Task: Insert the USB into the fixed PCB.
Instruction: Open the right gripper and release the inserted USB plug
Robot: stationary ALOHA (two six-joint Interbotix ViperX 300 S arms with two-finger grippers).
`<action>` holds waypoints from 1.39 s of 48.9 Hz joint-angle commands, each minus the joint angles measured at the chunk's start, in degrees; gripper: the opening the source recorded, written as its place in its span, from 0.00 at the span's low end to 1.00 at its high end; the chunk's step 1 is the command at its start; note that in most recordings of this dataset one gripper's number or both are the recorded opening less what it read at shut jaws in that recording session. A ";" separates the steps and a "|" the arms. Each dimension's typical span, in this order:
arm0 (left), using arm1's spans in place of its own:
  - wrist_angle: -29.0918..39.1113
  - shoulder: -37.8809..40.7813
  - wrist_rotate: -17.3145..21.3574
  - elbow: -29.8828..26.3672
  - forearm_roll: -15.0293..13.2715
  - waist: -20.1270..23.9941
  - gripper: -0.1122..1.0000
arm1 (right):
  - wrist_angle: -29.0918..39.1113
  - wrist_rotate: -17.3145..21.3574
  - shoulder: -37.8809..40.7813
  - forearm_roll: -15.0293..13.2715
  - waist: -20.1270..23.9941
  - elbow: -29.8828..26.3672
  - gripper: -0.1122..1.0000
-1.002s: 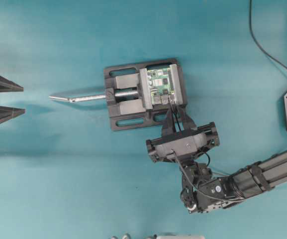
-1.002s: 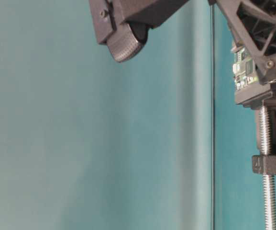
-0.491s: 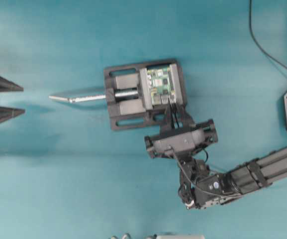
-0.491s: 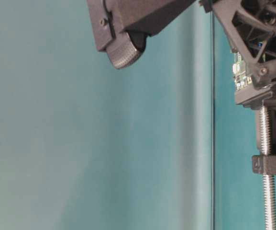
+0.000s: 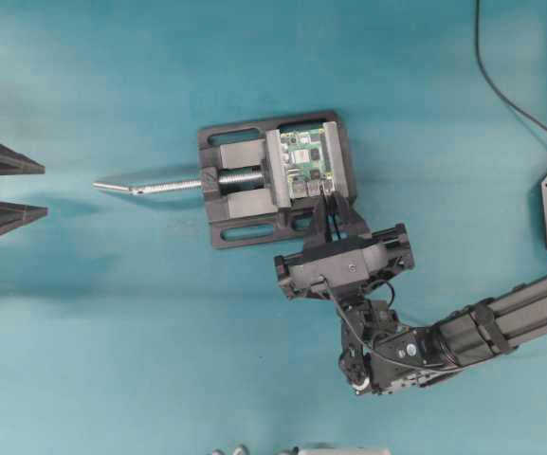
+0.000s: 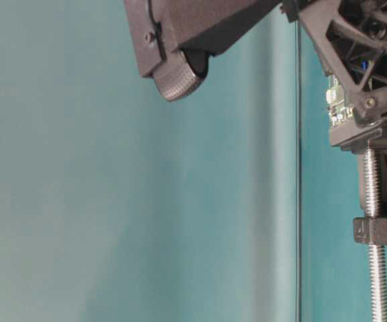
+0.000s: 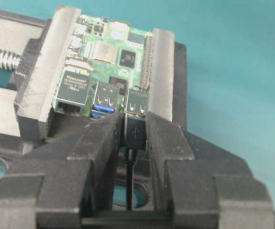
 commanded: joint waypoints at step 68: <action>-0.44 0.79 -0.79 -0.70 0.18 0.09 0.96 | 1.76 -1.49 -2.81 2.64 1.41 -1.76 0.29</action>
